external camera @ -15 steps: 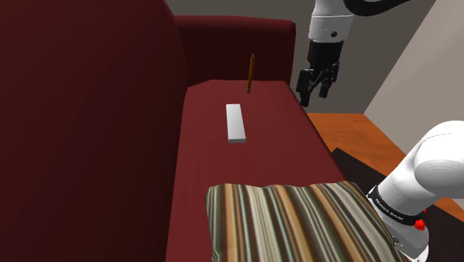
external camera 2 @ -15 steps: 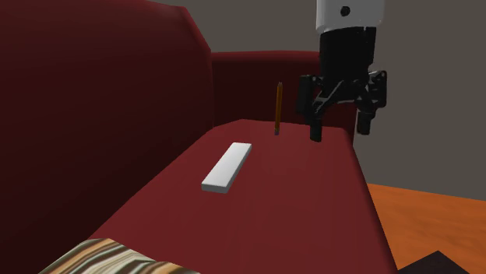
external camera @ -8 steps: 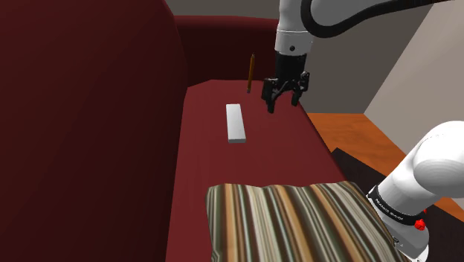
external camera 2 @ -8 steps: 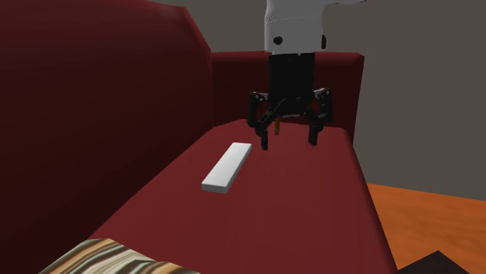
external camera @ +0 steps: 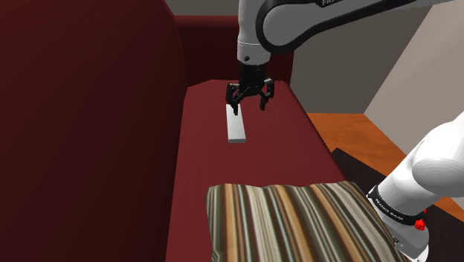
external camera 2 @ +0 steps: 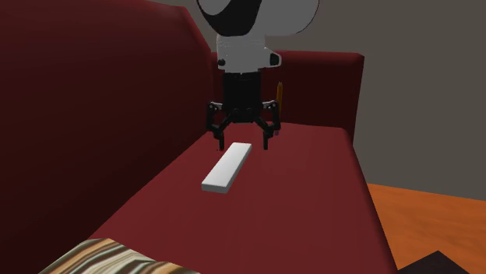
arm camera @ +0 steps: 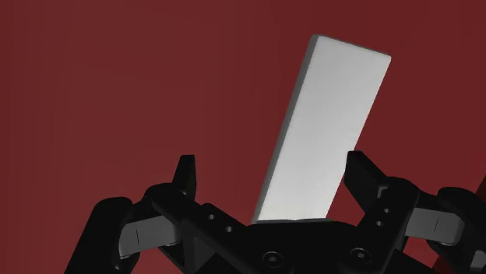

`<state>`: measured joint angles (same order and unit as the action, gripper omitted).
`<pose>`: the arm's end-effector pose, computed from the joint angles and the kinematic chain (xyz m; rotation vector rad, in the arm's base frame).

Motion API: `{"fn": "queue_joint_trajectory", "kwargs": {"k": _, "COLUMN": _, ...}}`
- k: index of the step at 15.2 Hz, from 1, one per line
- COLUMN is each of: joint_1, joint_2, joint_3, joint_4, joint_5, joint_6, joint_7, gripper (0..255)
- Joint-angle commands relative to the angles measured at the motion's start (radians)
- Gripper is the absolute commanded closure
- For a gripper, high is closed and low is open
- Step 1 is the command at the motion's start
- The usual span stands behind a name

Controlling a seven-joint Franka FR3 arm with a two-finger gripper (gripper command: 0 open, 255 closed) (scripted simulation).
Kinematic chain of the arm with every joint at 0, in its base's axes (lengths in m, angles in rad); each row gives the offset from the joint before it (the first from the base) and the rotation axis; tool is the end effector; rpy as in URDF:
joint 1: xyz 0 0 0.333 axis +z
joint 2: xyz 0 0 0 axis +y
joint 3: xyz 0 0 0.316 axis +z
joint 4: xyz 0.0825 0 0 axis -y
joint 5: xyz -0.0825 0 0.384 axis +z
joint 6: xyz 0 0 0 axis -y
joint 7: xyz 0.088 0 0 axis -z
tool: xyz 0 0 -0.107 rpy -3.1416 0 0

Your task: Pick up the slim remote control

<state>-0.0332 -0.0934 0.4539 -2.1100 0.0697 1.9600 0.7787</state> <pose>0.4691 0.2191 0.4474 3.0627 -0.6043 -0.1043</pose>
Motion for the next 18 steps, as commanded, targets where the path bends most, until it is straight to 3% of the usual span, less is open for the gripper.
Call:
{"fn": "queue_joint_trajectory", "kwargs": {"k": 1, "joint_1": 0.001, "joint_2": 0.076, "joint_3": 0.017, "joint_4": 0.055, "joint_5": -0.043, "joint_6": 0.027, "joint_7": 0.083, "gripper": 0}}
{"fn": "queue_joint_trajectory", "kwargs": {"k": 3, "joint_1": 0.009, "joint_2": 0.145, "joint_3": 0.023, "joint_4": 0.111, "joint_5": -0.086, "joint_6": 0.04, "joint_7": 0.15, "gripper": 0}}
{"fn": "queue_joint_trajectory", "kwargs": {"k": 12, "joint_1": 0.014, "joint_2": 0.187, "joint_3": 0.021, "joint_4": 0.051, "joint_5": -0.109, "joint_6": 0.136, "joint_7": 0.166, "gripper": 0}}
{"fn": "queue_joint_trajectory", "kwargs": {"k": 13, "joint_1": 0.015, "joint_2": 0.186, "joint_3": 0.021, "joint_4": 0.05, "joint_5": -0.108, "joint_6": 0.138, "joint_7": 0.166, "gripper": 255}}
{"fn": "queue_joint_trajectory", "kwargs": {"k": 18, "joint_1": 0.014, "joint_2": 0.184, "joint_3": 0.021, "joint_4": 0.048, "joint_5": -0.107, "joint_6": 0.137, "joint_7": 0.165, "gripper": 255}}
